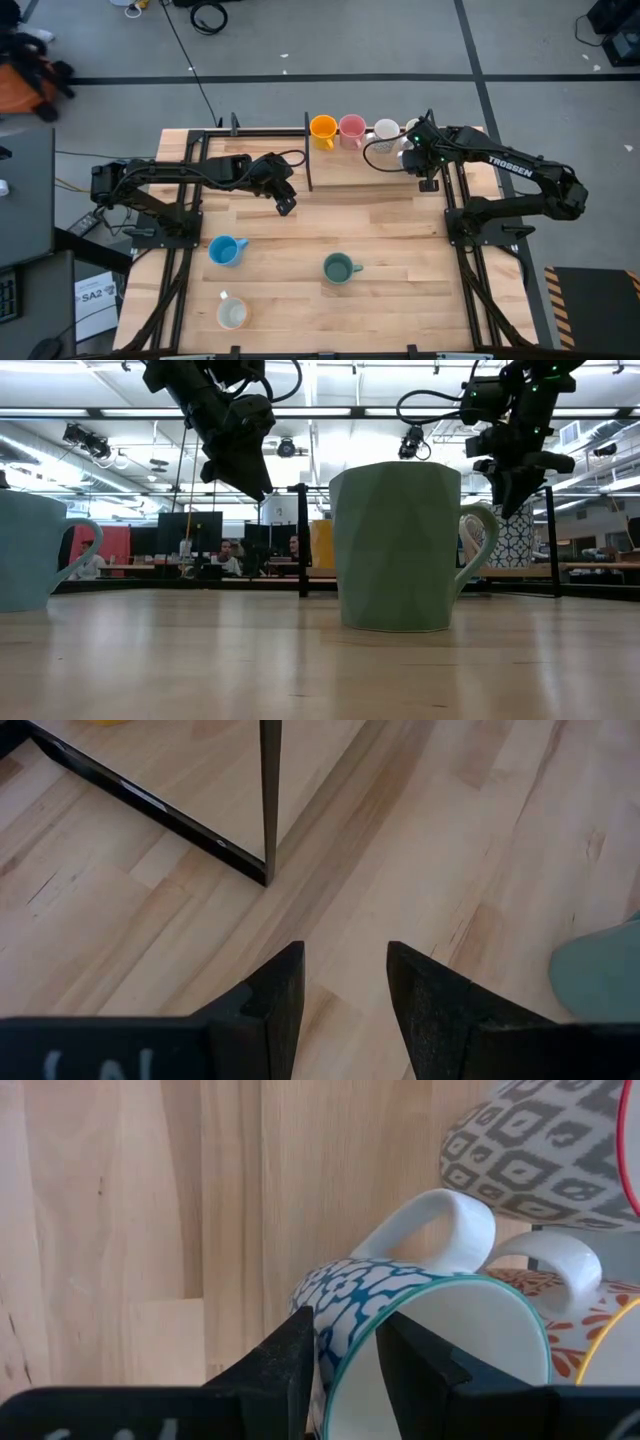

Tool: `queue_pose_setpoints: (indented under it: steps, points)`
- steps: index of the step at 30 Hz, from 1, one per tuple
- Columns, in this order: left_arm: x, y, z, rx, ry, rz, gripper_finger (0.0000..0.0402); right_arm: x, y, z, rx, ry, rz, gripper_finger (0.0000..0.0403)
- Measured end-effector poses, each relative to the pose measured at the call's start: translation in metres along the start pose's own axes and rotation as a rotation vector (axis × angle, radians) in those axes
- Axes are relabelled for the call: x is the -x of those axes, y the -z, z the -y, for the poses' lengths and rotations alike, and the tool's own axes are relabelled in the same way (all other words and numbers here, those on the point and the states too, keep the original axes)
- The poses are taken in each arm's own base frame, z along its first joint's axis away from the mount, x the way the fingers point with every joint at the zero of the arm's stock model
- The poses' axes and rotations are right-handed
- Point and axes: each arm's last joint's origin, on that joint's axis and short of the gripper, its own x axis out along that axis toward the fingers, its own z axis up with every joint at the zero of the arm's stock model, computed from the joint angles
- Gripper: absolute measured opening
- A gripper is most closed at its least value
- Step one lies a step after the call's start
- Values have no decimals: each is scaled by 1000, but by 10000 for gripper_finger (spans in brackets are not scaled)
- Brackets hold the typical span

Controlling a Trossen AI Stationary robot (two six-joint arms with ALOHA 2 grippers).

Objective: Place coffee mugs
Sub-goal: Put the blue and white patterned mug on the shelf

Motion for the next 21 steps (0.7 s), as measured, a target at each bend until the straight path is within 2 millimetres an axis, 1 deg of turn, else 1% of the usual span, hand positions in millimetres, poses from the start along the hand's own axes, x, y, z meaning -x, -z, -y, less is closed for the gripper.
queue_pose_setpoints:
  steps: [9, 16, 21]
  points:
    - [0, 0, 0, 2, 0, 0, 151, 0, 2, 2, 1, 72, -63, 117]
    - [0, 0, 0, 2, 0, 0, 151, 0, 1, 2, 3, 77, -65, 117]
    - [0, 0, 0, 2, 0, 0, 151, 1, -2, -2, 29, 74, -59, 117]
